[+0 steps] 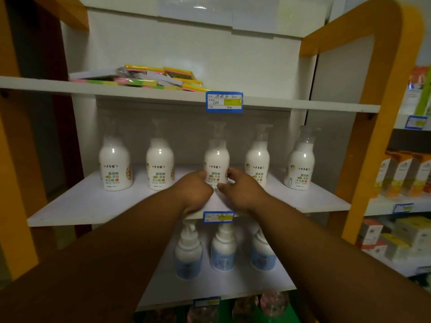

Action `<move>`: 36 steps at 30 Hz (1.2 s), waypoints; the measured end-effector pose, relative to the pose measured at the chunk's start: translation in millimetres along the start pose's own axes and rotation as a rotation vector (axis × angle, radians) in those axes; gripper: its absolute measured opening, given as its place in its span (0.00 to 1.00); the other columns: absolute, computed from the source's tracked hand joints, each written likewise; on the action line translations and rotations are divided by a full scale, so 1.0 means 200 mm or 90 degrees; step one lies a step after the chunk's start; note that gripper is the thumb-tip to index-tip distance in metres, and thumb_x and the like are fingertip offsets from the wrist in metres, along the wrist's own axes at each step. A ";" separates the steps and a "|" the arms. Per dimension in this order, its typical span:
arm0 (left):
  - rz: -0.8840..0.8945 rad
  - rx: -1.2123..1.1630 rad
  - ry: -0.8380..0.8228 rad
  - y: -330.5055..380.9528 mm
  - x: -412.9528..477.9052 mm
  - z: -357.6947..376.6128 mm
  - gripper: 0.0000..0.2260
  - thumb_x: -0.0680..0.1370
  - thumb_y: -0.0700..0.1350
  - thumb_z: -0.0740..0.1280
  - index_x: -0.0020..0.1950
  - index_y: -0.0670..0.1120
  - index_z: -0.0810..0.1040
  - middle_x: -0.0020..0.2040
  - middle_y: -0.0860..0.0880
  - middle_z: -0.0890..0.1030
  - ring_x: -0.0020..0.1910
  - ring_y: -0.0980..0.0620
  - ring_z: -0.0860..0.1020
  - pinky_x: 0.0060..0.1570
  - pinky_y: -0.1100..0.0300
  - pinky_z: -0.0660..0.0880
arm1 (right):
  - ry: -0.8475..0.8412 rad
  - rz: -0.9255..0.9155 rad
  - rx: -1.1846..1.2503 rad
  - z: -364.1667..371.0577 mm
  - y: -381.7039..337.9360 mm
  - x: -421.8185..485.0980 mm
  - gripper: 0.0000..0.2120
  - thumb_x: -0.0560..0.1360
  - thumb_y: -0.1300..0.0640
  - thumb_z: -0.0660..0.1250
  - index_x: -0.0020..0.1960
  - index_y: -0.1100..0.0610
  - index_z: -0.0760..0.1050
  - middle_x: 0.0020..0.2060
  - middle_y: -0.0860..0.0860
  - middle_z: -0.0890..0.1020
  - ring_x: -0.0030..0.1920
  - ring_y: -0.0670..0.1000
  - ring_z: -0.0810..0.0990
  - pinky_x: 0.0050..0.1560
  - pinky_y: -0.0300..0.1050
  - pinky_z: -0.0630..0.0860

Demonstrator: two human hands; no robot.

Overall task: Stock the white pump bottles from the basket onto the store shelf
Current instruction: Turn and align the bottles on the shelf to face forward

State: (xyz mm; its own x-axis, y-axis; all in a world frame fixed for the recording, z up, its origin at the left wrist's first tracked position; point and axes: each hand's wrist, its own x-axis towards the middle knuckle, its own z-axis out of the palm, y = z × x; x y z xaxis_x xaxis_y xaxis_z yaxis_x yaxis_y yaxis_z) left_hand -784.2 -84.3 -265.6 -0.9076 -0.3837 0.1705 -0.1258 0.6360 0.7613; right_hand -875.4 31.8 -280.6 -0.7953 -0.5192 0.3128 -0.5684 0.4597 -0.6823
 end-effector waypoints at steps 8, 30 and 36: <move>0.019 -0.051 0.031 -0.03 0.00 0.02 0.20 0.77 0.36 0.62 0.66 0.50 0.78 0.57 0.48 0.84 0.50 0.50 0.83 0.50 0.56 0.80 | -0.010 -0.006 -0.020 0.00 0.01 -0.01 0.20 0.79 0.53 0.68 0.70 0.52 0.72 0.65 0.51 0.81 0.61 0.54 0.81 0.62 0.50 0.77; -0.008 -0.120 0.041 -0.06 -0.01 -0.01 0.18 0.78 0.35 0.60 0.64 0.49 0.79 0.54 0.47 0.83 0.49 0.49 0.82 0.50 0.56 0.79 | -0.088 -0.007 -0.050 -0.02 -0.01 0.03 0.26 0.80 0.52 0.67 0.76 0.49 0.66 0.70 0.49 0.77 0.62 0.51 0.79 0.56 0.38 0.71; -0.009 -0.079 0.074 -0.13 0.07 -0.03 0.18 0.70 0.42 0.62 0.57 0.46 0.82 0.54 0.43 0.85 0.52 0.42 0.83 0.56 0.46 0.80 | -0.077 -0.023 -0.065 0.04 0.01 0.07 0.27 0.76 0.53 0.68 0.74 0.49 0.70 0.69 0.50 0.79 0.68 0.53 0.77 0.71 0.50 0.71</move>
State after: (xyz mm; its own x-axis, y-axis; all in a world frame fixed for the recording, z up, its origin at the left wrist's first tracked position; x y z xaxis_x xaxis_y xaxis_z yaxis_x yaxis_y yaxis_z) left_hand -791.5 -111.4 -279.2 -0.8524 -0.4721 0.2248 -0.0821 0.5454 0.8342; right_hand -886.8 20.1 -282.8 -0.7469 -0.6164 0.2495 -0.6190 0.5072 -0.5997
